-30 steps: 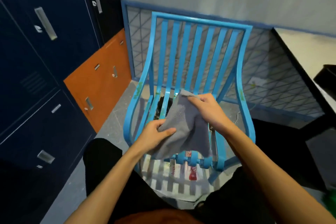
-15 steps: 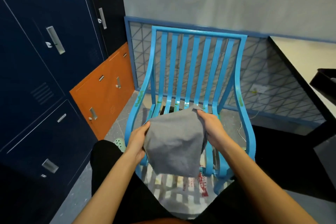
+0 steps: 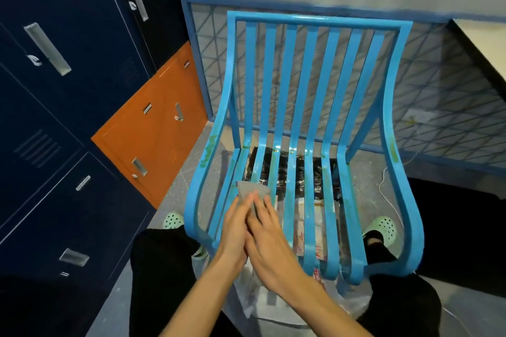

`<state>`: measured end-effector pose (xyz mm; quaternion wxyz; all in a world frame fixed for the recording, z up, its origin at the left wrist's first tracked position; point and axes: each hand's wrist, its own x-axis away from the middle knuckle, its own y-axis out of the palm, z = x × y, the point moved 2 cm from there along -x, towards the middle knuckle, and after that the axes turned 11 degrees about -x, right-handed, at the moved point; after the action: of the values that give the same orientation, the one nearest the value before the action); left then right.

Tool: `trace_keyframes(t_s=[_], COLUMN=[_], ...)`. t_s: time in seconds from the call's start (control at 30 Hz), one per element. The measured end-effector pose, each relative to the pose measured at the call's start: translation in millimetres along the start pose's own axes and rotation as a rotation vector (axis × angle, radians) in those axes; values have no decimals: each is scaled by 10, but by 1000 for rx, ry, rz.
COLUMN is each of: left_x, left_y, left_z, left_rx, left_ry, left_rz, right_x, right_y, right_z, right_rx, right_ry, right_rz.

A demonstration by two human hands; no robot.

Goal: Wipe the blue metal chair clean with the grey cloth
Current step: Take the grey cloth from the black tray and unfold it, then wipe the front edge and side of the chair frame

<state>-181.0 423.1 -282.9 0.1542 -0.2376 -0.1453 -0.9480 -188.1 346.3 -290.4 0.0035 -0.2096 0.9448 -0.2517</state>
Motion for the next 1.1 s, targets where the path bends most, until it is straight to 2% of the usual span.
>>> trace_keyframes(t_s=[0.03,0.1,0.2,0.23,0.37,0.43,0.53,0.63,0.7,0.8,0.87,0.97,1.0,1.03,1.1], left_x=[-26,-134,-204,-198,-226,-263,-239,-118,-43,89,192,135,83,21,-93], left_y=[-25,-130,-298,-318,-416,-482,-573,-596,-654,-739,-784,-904,-933,-933,-876], left_z=[16,67,254,328,665,821,1021,1034,912,660,532,446,419,387,306], left_rx=[-54,-168,-309,-347,-337,-318,-407,-703,-890,-923,-810,-617,-558,-506,-376], left_ry=[32,82,122,140,203,250,385,494,513,533,539,573,530,454,257], left_rz=[-9,-25,-65,-109,-169,-153,-218,-379,-486,-624,-542,-50,53,77,1], right_x=[2,-32,-223,-303,-609,-688,-834,-946,-1002,-1006,-957,-837,-786,-731,-623], right_y=[-9,-246,-618,-699,-762,-717,-555,-512,-498,-513,-497,-478,-472,-467,-441], right_z=[-5,-14,76,93,181,172,154,120,100,42,-2,-28,-18,-12,-43], right_rx=[-51,-156,-367,-427,-679,-692,-570,-524,-579,-720,-802,-908,-955,-1010,-1115], right_ry=[-40,-105,-80,-14,268,314,342,318,303,326,336,372,377,377,376], right_rz=[80,-7,142,95,-358,-431,-388,-303,-287,-228,-228,-210,-186,-171,-163])
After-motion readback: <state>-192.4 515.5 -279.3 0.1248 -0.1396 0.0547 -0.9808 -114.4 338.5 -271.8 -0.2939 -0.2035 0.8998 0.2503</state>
